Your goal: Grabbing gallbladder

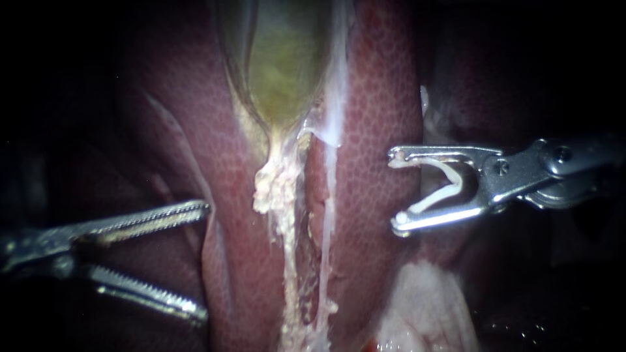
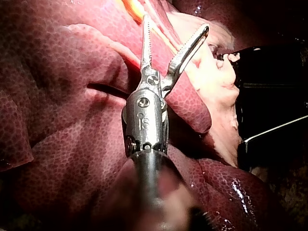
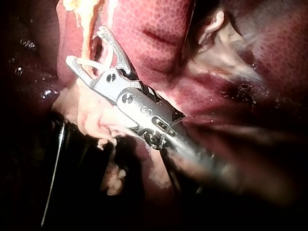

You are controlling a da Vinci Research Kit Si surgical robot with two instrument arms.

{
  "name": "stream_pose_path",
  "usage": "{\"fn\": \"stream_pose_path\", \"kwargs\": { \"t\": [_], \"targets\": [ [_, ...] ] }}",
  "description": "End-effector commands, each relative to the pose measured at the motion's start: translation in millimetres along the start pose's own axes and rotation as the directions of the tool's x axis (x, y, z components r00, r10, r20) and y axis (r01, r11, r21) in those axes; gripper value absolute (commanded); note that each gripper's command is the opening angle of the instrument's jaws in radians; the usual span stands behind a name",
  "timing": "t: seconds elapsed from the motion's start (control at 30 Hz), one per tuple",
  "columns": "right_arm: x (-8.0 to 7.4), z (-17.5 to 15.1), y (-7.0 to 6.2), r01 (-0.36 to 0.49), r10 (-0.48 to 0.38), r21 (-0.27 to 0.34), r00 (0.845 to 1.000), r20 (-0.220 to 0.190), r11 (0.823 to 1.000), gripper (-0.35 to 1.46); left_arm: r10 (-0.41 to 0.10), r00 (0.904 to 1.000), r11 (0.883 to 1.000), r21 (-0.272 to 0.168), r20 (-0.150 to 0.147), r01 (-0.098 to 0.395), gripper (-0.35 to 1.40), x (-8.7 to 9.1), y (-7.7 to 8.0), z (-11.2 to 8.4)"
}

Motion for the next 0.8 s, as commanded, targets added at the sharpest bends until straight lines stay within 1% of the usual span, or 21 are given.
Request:
{"fn": "stream_pose_path", "kwargs": {
  "t": [0.03, 0.27, 0.43, 0.63, 0.7, 0.8],
  "targets": [
    [0.0, 0.0, 0.0, 0.0, 0.0, 0.0, 1.0, 0.0, 1.0, 0.57, 0.0, 1.0, 1.0, -0.001, 0.0, 0.0, 0.78, 0.1, 0.0, 0.0],
    [0.0, 0.0, 0.0, 0.0, 0.0, 0.0, 1.0, 0.0, 1.0, 0.57, 0.0, 1.0, 1.0, 0.0, 0.0, 0.0, 0.78, 0.1, 0.0, 0.0],
    [0.0, 0.0, 0.0, 0.0, 0.0, 0.0, 1.0, 0.0, 1.0, 0.57, -0.001, 1.0, 1.0, -0.01, 0.0, 0.001, 0.76, 0.1, 0.2, 0.3],
    [-0.1, 0.1, 0.2, 0.0, 0.0, -0.002, 1.0, 0.0, 1.0, 0.57, -0.004, 1.0, 0.999, -0.043, -0.001, 0.004, 0.76, 0.1, 1.2, 2.0],
    [-0.1, 0.1, 0.2, 0.0, 0.0, -0.002, 1.0, 0.0, 1.0, 0.57, 0.001, 1.0, 0.998, -0.061, -0.001, -0.001, 0.76, 0.2, 1.6, 2.6],
    [-0.1, 0.1, 0.2, 0.0, 0.0, -0.002, 1.0, 0.0, 1.0, 0.57, 0.0, 1.0, 0.998, -0.07, -0.001, 0.0, 0.76, 0.3, 2.2, 3.5]
  ]
}}
